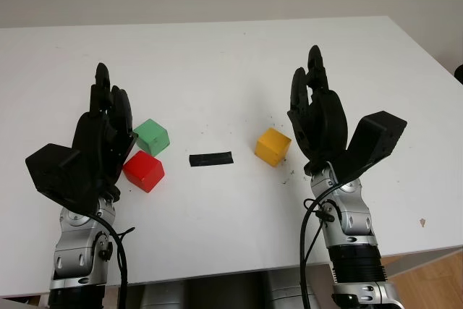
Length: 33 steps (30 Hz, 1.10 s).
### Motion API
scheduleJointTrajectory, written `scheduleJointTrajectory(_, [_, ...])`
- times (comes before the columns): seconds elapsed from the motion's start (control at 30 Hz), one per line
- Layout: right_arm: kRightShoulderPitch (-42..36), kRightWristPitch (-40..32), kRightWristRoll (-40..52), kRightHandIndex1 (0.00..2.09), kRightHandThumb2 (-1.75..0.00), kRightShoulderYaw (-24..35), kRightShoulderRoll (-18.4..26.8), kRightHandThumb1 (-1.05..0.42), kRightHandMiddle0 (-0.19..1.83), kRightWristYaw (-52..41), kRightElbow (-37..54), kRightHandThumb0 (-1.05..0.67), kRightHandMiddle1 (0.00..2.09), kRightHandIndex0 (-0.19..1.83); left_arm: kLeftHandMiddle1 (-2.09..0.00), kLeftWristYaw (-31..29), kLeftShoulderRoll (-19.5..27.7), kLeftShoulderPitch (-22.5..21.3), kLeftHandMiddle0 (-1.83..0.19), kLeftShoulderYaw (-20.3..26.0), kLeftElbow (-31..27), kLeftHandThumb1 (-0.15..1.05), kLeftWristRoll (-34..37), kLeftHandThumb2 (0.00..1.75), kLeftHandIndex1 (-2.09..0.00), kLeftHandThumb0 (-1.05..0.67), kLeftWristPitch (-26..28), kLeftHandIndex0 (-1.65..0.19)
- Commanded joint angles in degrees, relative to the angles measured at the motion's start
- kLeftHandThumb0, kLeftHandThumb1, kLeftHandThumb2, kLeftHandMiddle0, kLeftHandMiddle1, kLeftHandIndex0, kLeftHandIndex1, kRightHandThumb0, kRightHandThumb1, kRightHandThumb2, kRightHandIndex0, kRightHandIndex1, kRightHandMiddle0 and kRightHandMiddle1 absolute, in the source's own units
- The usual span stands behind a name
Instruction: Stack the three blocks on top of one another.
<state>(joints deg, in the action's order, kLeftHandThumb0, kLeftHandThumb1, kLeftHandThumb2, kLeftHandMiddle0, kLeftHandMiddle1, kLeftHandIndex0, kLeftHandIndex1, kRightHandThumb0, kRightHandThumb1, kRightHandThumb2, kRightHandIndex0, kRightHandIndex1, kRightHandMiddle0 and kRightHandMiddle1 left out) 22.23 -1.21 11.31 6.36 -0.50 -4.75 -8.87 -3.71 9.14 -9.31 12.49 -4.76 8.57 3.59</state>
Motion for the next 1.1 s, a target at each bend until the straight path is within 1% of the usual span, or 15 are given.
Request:
scheduleJointTrajectory(0.0, [0.6, 0.3, 0.1, 0.0, -0.6, -0.1, 0.0, -1.05, -0.19, -0.2, 0.5, -0.62, 0.0, -0.19, -0.05, -0.1, 0.4, -0.6, 0.15, 0.0, -0.5, 1.05, 0.0, 0.64, -0.05, -0.74, -0.2, 0.16])
scheduleJointTrajectory(0.17, [1.3, 0.6, -0.4, 0.0, -0.61, -0.4, -0.1, -1.05, -0.19, 0.0, -0.7, -0.61, 0.0, -0.19, -0.06, 0.2, 0.6, -0.5, 0.15, 0.1, -0.4, 1.05, -0.3, 0.63, -0.06, -0.75, 0.3, 0.15])
scheduleJointTrajectory(0.4, [2.8, 1.7, -0.3, 0.0, -0.63, -0.3, -0.1, -1.05, -0.19, -0.6, -3.4, -0.62, 0.0, -0.19, -0.06, 0.4, 1.1, 0.2, 0.12, 0.6, -0.7, 1.05, -0.9, 0.64, -0.06, -0.74, -0.6, 0.14])
scheduleJointTrajectory(0.53, [3.4, 2.8, -1.0, 0.0, -0.64, -0.2, 2.2, -1.05, -0.19, -2.5, -3.4, -0.63, 0.0, -0.19, -0.05, -0.2, 1.1, 0.4, 0.13, 0.7, -0.8, 1.05, -0.1, 0.64, -0.06, -0.73, -0.7, 0.14])
scheduleJointTrajectory(0.63, [4.2, 3.4, 0.0, 0.0, -0.59, 0.8, 4.2, -1.05, -0.18, -5.1, -3.6, -0.65, 0.02, -0.19, -0.05, -0.2, 1.1, 0.4, 0.13, 0.6, -1.2, 1.05, 0.0, 0.63, -0.05, -0.73, -0.3, 0.15])
scheduleJointTrajectory(0.77, [5.3, 3.3, 0.9, 0.0, -0.57, 1.7, 6.3, -1.05, -0.18, -7.0, -3.1, -0.61, 0.03, -0.19, -0.06, -0.6, 2.0, -0.2, 0.12, 0.4, -0.5, 1.05, -0.9, 0.61, -0.06, -0.73, -1.1, 0.13])
scheduleJointTrajectory(0.83, [5.3, 3.3, 0.6, 0.0, -0.57, 1.6, 6.7, -1.05, -0.19, -7.2, -2.9, -0.61, 0.03, -0.19, -0.07, 0.5, 3.6, -0.5, 0.08, -0.2, -1.1, 1.05, -4.3, 0.56, -0.08, -0.73, -1.1, 0.1])
scheduleJointTrajectory(0.9, [5.1, 2.3, 1.0, 0.0, -0.57, 1.5, 6.5, -1.05, -0.19, -6.9, -2.4, -0.6, 0.03, -0.19, -0.1, 1.2, 5.9, -0.4, -0.04, -0.5, -2.2, 1.05, -8.1, 0.45, -0.12, -0.74, -2.1, 0.0])
scheduleJointTrajectory(0.93, [5.0, 1.9, 1.2, 0.0, -0.58, 1.4, 6.4, -1.05, -0.19, -7.0, -2.3, -0.6, 0.03, -0.19, -0.11, 0.4, 7.5, -0.4, -0.12, -0.4, -2.3, 1.05, -9.5, 0.36, -0.14, -0.72, -3.6, -0.07])
scheduleJointTrajectory(1.0, [4.7, 1.7, 1.2, 0.0, -0.59, 1.2, 6.4, -1.05, -0.19, -7.1, -2.4, -0.62, 0.02, -0.19, -0.11, -3.4, 12.7, 0.2, -0.24, -0.1, -2.5, 1.04, -11.6, 0.16, -0.17, -0.66, -7.0, -0.18])
scheduleJointTrajectory(1.07, [4.6, 1.8, 1.2, 0.0, -0.59, 1.2, 6.4, -1.05, -0.19, -7.1, -2.6, -0.63, 0.02, -0.19, -0.11, -7.0, 16.9, 0.6, -0.28, 0.2, -2.8, 1.0, -12.5, 0.09, -0.19, -0.62, -9.1, -0.25])
